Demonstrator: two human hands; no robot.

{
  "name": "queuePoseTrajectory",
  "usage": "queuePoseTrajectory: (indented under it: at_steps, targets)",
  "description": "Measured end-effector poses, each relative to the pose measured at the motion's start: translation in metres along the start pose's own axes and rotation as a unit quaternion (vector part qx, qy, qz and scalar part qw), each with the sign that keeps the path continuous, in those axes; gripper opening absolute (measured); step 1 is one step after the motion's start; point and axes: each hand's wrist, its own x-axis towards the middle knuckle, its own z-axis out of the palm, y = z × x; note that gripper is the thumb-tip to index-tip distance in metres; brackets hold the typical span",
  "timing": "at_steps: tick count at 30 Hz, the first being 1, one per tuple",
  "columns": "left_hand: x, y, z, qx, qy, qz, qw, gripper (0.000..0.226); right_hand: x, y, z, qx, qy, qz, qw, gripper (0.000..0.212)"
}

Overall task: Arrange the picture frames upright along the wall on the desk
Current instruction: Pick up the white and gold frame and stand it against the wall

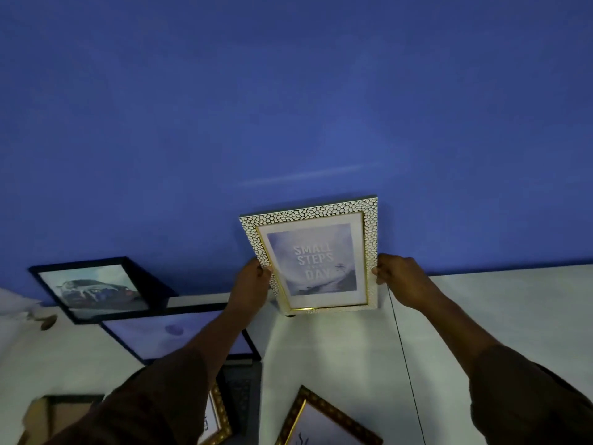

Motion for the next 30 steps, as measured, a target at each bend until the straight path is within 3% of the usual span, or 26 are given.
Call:
queuePoseTrajectory:
  at_steps: [14,22,26,30]
  targets:
    - [0.037,-0.002,0.032,0.006,-0.007,-0.012,1.0,0.019,0.038,0.022,-0.005,0.003,-0.036,0.014,0.999,0.029]
    - [0.029,0.0,0.036,-0.041,-0.057,-0.069,0.995,0.041,0.027,0.022,0.006,0.006,0.022,0.035,0.999,0.026]
    - [0.011,-0.006,0.03,-0.053,-0.069,-0.108,0.99,0.065,0.006,0.015,0.013,0.007,0.01,0.054,0.998,0.039]
    - [-0.017,-0.013,0.01,-0.061,-0.073,-0.095,0.991,0.052,-0.021,-0.004,0.014,-0.003,0.002,0.083,0.997,0.054]
